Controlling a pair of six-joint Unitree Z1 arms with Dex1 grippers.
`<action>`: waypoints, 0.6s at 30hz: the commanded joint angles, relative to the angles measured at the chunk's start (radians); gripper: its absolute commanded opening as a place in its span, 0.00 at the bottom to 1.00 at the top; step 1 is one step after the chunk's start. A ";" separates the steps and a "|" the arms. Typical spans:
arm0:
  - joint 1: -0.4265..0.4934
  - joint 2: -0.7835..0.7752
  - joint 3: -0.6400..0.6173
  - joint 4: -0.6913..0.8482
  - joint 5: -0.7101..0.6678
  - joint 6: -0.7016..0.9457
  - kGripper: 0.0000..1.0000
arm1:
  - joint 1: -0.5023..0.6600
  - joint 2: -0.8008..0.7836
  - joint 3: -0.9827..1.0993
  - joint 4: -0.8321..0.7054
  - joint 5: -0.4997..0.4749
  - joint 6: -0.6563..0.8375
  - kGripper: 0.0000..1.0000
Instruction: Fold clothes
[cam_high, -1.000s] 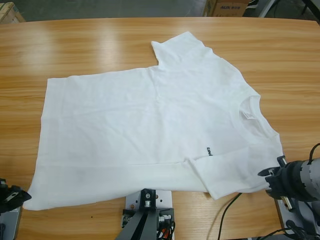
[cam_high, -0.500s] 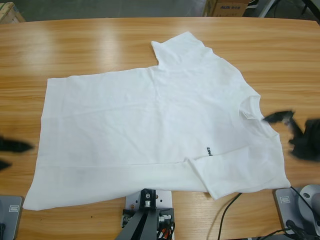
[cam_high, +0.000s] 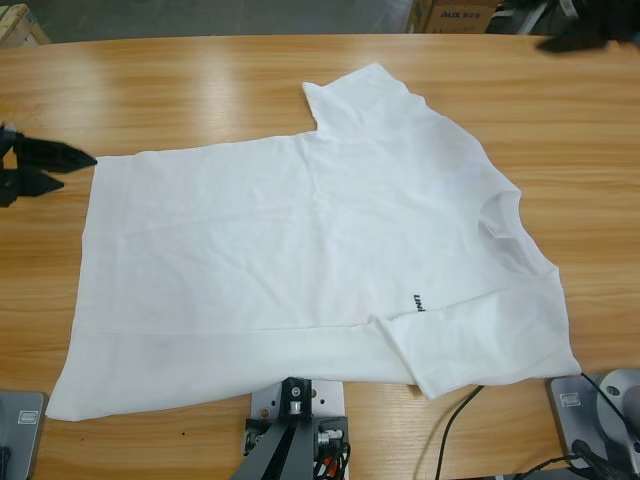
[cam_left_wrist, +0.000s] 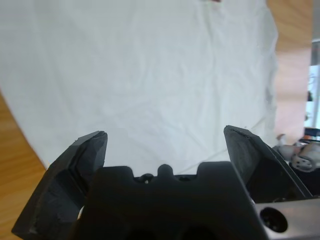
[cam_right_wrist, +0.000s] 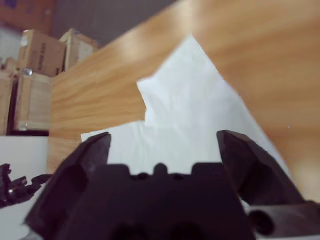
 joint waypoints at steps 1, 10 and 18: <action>0.113 0.135 -0.037 -0.036 -0.066 0.024 0.91 | -0.101 0.374 -0.242 0.032 0.196 -0.198 0.65; 0.189 0.300 -0.212 0.178 0.216 0.056 0.90 | 0.026 0.399 -0.468 0.418 -0.237 -0.467 0.66; 0.351 0.460 -0.206 0.137 0.125 0.224 0.97 | -0.001 0.509 -0.775 0.667 -0.149 -0.526 0.65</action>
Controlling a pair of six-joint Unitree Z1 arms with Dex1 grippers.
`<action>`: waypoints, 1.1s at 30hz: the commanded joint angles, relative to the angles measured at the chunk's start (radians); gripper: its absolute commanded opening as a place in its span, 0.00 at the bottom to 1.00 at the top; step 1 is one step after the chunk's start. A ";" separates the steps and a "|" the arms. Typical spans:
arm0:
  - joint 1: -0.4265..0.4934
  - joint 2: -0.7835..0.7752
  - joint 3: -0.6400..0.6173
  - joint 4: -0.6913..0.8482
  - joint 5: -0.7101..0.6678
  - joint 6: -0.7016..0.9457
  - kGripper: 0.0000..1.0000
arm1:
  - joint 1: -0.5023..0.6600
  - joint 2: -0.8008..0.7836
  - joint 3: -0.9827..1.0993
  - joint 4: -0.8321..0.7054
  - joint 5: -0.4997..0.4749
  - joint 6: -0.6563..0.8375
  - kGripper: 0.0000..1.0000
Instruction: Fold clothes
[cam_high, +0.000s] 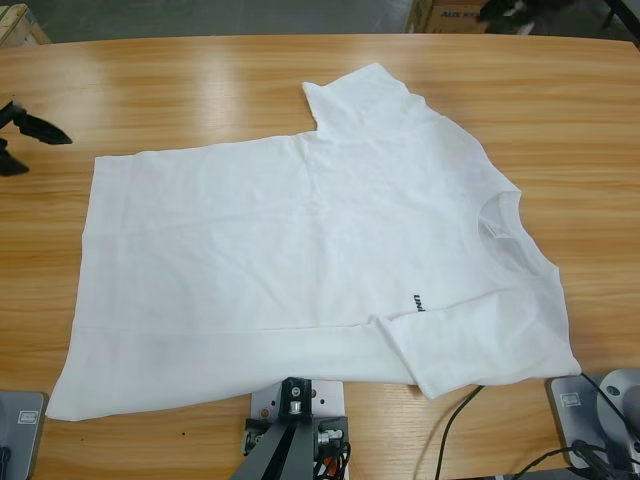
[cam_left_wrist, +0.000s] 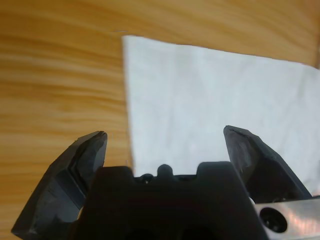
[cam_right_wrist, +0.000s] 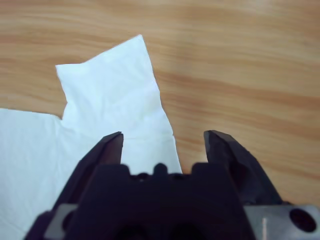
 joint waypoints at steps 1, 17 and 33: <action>0.137 0.218 -0.014 -0.060 -0.117 0.184 0.94 | -0.011 0.123 -0.186 0.174 0.028 -0.055 0.65; 0.210 0.442 -0.073 -0.214 -0.399 0.179 0.87 | -0.011 0.156 -0.183 0.193 0.002 -0.071 0.66; 0.089 0.471 -0.073 -0.219 -0.296 0.156 0.91 | -0.012 0.183 -0.186 0.190 -0.005 -0.074 0.66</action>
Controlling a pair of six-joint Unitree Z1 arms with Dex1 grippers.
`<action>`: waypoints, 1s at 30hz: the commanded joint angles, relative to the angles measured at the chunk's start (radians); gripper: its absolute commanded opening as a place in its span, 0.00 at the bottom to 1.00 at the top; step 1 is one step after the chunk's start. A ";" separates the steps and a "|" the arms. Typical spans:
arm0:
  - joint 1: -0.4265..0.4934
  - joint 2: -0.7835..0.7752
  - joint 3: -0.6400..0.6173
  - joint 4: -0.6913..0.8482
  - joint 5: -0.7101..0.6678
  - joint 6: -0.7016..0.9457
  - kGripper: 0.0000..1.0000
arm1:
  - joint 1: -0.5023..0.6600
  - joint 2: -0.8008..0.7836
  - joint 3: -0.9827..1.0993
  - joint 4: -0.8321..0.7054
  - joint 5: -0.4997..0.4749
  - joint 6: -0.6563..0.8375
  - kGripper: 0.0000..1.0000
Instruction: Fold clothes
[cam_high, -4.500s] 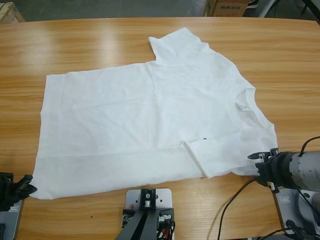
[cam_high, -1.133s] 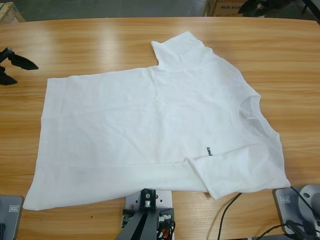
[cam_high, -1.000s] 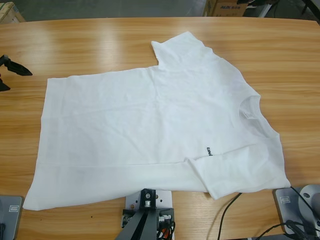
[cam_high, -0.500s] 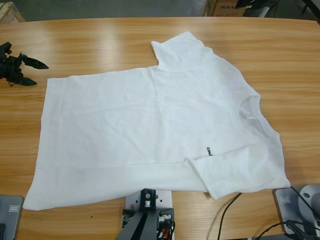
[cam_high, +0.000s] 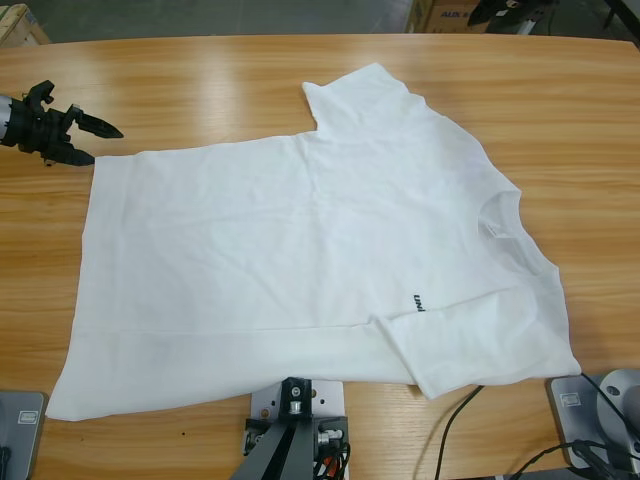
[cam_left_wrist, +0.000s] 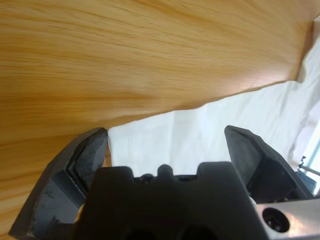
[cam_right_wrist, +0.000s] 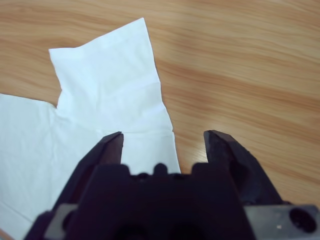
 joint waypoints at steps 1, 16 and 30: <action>-0.021 0.084 0.012 -0.012 0.022 -0.019 0.91 | -0.012 0.069 -0.006 0.009 -0.015 -0.010 0.66; -0.042 0.069 0.023 0.092 0.226 0.056 0.60 | -0.024 0.062 0.002 0.011 -0.015 -0.012 0.66; -0.076 0.082 0.010 0.084 0.222 0.023 0.55 | -0.025 0.064 0.011 0.009 -0.016 -0.013 0.66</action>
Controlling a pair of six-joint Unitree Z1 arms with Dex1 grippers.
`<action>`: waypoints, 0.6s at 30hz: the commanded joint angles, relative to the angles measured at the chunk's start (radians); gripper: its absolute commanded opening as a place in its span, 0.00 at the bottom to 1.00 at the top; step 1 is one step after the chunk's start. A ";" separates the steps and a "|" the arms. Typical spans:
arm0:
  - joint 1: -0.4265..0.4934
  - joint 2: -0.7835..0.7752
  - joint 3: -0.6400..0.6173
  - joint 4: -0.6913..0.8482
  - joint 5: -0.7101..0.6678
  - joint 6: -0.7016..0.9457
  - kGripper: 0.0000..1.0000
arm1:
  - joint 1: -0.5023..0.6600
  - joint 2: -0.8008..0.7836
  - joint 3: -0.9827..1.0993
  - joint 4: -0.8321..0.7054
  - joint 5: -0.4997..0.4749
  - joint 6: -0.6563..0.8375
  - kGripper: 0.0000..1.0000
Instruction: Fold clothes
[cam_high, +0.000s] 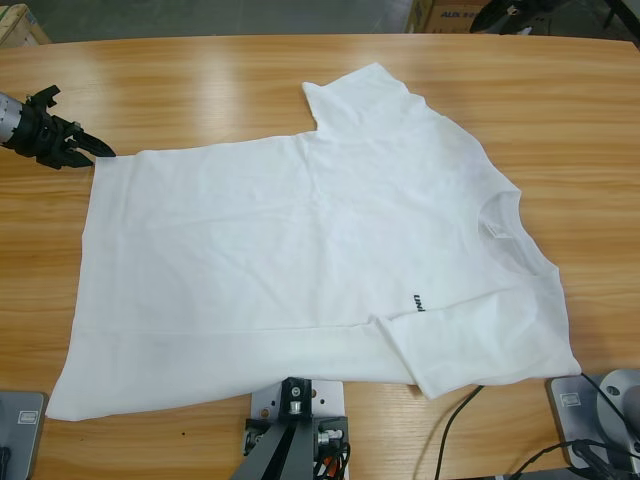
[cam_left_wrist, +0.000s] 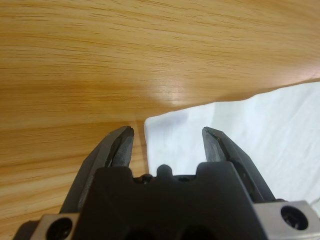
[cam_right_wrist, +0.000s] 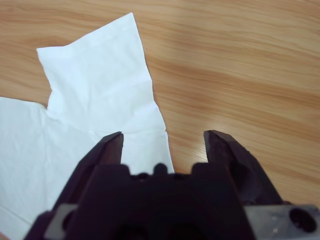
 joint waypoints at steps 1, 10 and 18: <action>-0.002 0.097 0.036 0.015 -0.028 -0.026 0.55 | -0.008 0.046 0.012 0.009 -0.016 -0.010 0.66; 0.010 0.104 0.039 0.020 -0.109 -0.025 0.54 | -0.008 0.034 0.021 0.007 -0.016 -0.011 0.66; 0.021 0.117 0.075 0.018 -0.113 0.005 0.00 | -0.008 0.034 0.027 0.005 -0.017 -0.011 0.65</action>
